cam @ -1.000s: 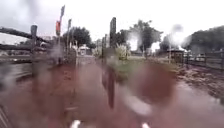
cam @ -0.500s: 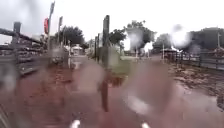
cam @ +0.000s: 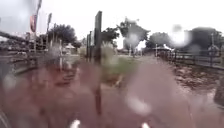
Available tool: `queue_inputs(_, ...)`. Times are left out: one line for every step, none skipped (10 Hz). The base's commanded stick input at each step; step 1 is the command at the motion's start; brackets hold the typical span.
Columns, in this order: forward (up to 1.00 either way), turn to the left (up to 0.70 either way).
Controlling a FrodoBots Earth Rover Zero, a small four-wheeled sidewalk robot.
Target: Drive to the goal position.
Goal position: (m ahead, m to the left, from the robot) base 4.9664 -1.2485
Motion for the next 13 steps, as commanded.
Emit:
queue_inputs(0.00, -0.45)
queue_inputs(0.00, -0.45)
queue_inputs(0.00, -0.45)
queue_inputs(0.00, -0.45)
queue_inputs(0.00, -0.45)
queue_inputs(0.00, -0.45)
queue_inputs(0.00, -0.45)
queue_inputs(0.00, -0.45)
queue_inputs(0.00, -0.45)
queue_inputs(0.00, -0.45)
queue_inputs(0.00, -0.45)
queue_inputs(0.00, -0.45)
queue_inputs(0.00, -0.45)
